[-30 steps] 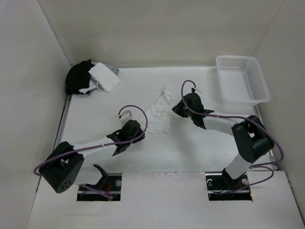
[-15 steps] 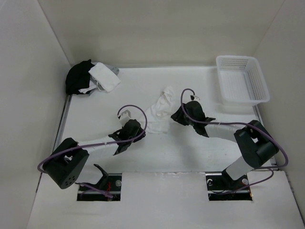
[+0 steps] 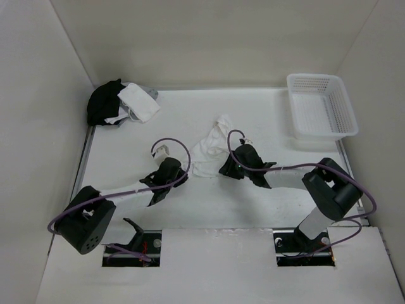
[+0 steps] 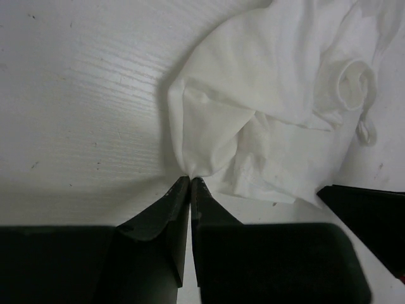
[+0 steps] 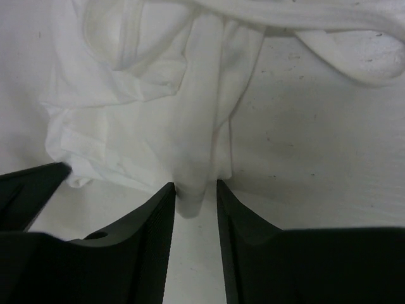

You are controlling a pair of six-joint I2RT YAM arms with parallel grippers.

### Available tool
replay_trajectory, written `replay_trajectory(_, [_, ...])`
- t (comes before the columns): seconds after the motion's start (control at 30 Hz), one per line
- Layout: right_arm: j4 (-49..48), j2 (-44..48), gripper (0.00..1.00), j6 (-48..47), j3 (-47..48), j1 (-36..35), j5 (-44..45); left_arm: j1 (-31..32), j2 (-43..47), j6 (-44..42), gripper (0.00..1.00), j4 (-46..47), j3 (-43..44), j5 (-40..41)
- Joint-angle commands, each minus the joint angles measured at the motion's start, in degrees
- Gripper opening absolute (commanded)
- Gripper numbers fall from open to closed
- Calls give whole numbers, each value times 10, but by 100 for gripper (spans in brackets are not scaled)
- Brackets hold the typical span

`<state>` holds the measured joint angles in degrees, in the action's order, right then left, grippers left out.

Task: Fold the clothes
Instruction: Flatten the tank top out

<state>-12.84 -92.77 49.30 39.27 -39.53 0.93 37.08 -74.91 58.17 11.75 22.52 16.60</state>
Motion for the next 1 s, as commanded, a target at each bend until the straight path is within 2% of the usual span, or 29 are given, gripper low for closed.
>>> replay_trajectory(0.0, [-13, -14, 31, 5, 8, -10, 20, -20, 47, -21, 2, 20, -6, -2])
replay_trajectory(0.07, [-17, -11, 22, 2, 18, -13, 27, -29, 62, -29, 2, 14, -8, -3])
replay_trajectory(0.2, [22, 9, 22, -10, 41, -17, 36, -58, 96, -46, 1, 0, -10, -6])
replay_trajectory(0.37, [76, 93, 9, -33, 38, -18, 34, -104, 143, -76, 1, -14, 12, -19])
replay_trajectory(0.47, [133, 175, 10, -67, 48, -11, 41, -115, 173, -93, 1, -16, 44, -24])
replay_trajectory(0.63, [285, 305, 14, -119, 106, 1, 34, -110, 213, -126, 1, -27, 106, -22])
replay_trajectory(0.77, [393, 378, 12, -125, 159, -13, 43, -122, 256, -122, 1, -30, 95, -12])
replay_trajectory(0.87, [388, 359, 14, -121, 158, -14, 42, -138, 261, -119, 1, -33, 82, -17])
replay_trajectory(0.97, [305, 281, 30, -103, 123, -36, 25, -137, 257, -115, 1, -33, 72, -17])
